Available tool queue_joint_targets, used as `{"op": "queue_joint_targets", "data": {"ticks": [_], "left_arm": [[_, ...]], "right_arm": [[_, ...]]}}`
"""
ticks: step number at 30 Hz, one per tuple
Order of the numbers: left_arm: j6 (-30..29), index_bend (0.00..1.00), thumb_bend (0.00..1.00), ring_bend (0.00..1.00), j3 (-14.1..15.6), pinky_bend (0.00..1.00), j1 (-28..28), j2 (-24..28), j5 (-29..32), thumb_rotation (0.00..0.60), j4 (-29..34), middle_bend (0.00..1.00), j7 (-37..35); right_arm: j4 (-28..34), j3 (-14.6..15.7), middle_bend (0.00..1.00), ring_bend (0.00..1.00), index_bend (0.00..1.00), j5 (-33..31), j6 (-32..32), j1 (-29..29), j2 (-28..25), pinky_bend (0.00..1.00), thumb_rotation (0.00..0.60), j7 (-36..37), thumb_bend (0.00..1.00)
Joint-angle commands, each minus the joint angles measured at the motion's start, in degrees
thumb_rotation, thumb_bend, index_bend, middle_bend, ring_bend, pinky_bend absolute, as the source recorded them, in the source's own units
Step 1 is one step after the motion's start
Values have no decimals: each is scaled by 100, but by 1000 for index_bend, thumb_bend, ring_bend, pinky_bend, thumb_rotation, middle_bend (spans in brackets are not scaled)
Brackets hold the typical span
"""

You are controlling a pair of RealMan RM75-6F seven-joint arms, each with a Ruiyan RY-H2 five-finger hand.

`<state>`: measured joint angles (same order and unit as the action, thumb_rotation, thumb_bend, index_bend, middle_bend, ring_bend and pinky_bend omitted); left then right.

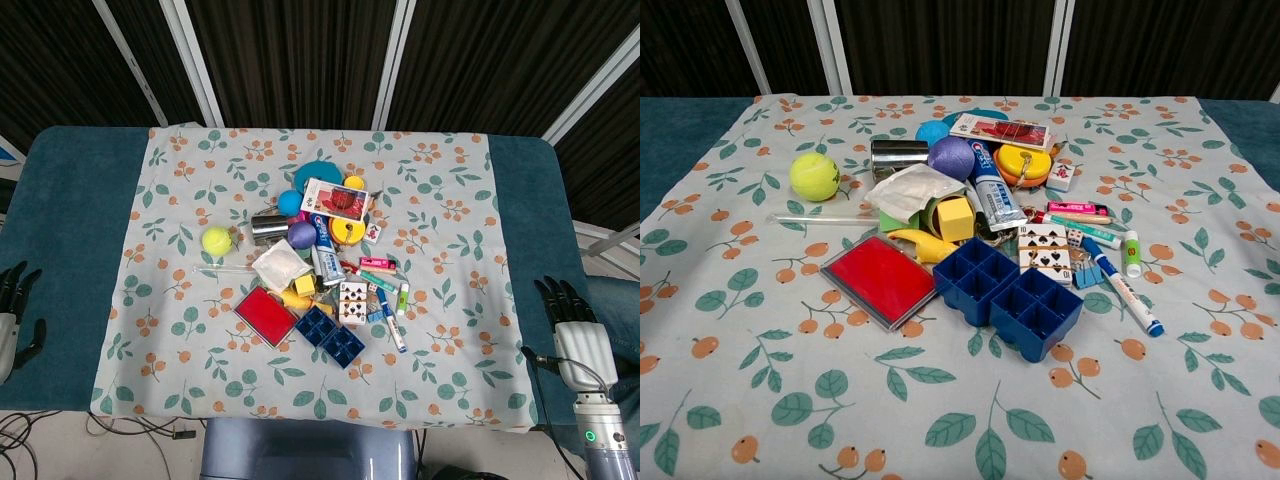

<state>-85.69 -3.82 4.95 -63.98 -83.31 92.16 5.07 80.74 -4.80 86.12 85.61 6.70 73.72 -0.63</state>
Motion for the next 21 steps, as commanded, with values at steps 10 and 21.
{"op": "queue_joint_targets", "data": {"ticks": [10, 21], "left_arm": [[-27, 89, 518, 0, 3, 38, -17, -15, 9, 600, -40, 0, 26], [16, 89, 518, 0, 17, 38, 1, -22, 2, 600, -23, 0, 43]], "right_arm": [[-117, 37, 80, 67, 71, 64, -54, 35, 42, 201, 600, 116, 137], [-140, 87, 80, 67, 74, 111, -147, 68, -5, 201, 600, 203, 137]]}}
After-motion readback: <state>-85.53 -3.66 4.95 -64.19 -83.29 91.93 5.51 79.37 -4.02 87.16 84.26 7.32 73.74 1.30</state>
